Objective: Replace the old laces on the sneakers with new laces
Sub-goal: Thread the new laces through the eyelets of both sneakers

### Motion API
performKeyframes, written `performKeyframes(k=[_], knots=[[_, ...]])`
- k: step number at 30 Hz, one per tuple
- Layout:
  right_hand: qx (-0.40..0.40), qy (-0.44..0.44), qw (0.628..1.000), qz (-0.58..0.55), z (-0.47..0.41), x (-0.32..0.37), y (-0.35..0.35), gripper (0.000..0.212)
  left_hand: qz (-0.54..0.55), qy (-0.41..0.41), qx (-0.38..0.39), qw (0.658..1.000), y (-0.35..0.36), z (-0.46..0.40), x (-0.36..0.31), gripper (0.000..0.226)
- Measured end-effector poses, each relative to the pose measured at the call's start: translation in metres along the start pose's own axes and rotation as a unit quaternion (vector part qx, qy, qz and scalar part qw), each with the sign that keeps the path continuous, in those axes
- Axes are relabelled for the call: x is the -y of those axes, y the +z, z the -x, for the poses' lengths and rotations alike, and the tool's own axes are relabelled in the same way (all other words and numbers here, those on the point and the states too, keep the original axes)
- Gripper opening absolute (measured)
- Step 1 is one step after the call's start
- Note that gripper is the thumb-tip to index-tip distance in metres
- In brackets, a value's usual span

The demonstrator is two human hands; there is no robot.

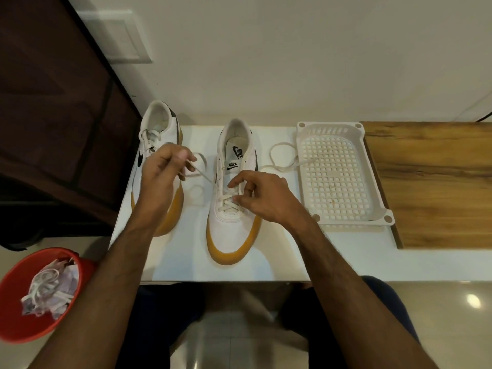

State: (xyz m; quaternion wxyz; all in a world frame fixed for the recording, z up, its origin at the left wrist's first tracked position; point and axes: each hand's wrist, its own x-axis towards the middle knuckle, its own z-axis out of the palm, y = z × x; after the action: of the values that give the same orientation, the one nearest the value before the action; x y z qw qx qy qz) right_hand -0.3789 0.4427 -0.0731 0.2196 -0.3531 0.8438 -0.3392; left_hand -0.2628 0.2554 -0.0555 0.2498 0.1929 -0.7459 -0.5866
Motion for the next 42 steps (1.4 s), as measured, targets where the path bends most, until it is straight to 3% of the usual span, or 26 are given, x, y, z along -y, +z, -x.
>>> performKeyframes(k=[5, 8, 10, 12, 15, 20, 24, 34, 37, 42], knots=[[0.014, -0.007, 1.0, 0.008, 0.001, 0.002, 0.001, 0.028, 0.084, 0.001, -0.044, 0.995, 0.007, 0.006, -0.008, 0.029], [0.012, -0.025, 1.0, 0.01, 0.0, 0.001, 0.001, 0.029, -0.087, 0.013, 0.005, 0.996, 0.011, 0.007, -0.004, 0.024], [0.001, -0.044, 0.999, 0.001, 0.0, -0.002, 0.0, 0.03, -0.248, 0.002, 0.067, 0.966, 0.008, 0.006, 0.009, 0.015], [-0.014, -0.059, 0.998, -0.016, -0.001, -0.007, -0.002, 0.033, -0.306, -0.005, 0.101, 0.947, 0.007, 0.006, 0.019, 0.014], [-0.032, -0.062, 0.997, -0.033, -0.001, -0.013, -0.002, 0.031, -0.341, 0.043, 0.087, 0.935, 0.006, 0.001, 0.022, 0.009], [-0.039, -0.078, 0.996, -0.018, -0.002, -0.013, 0.0, 0.013, -0.352, 0.061, 0.161, 0.92, 0.004, -0.001, 0.027, 0.026], [-0.05, -0.109, 0.993, 0.017, -0.003, -0.006, 0.008, 0.012, -0.374, 0.085, 0.173, 0.907, 0.002, -0.002, 0.029, 0.007], [-0.095, -0.196, 0.958, 0.186, -0.002, 0.001, 0.021, 0.009, -0.36, 0.148, 0.177, 0.904, -0.003, -0.004, 0.028, 0.013], [-0.087, -0.214, 0.951, 0.207, -0.003, -0.002, 0.019, 0.012, -0.323, 0.112, 0.176, 0.923, -0.001, -0.002, 0.028, 0.015], [-0.073, -0.143, 0.984, 0.074, -0.004, -0.004, 0.015, 0.014, -0.248, 0.003, 0.174, 0.953, 0.002, 0.002, 0.023, 0.006]])
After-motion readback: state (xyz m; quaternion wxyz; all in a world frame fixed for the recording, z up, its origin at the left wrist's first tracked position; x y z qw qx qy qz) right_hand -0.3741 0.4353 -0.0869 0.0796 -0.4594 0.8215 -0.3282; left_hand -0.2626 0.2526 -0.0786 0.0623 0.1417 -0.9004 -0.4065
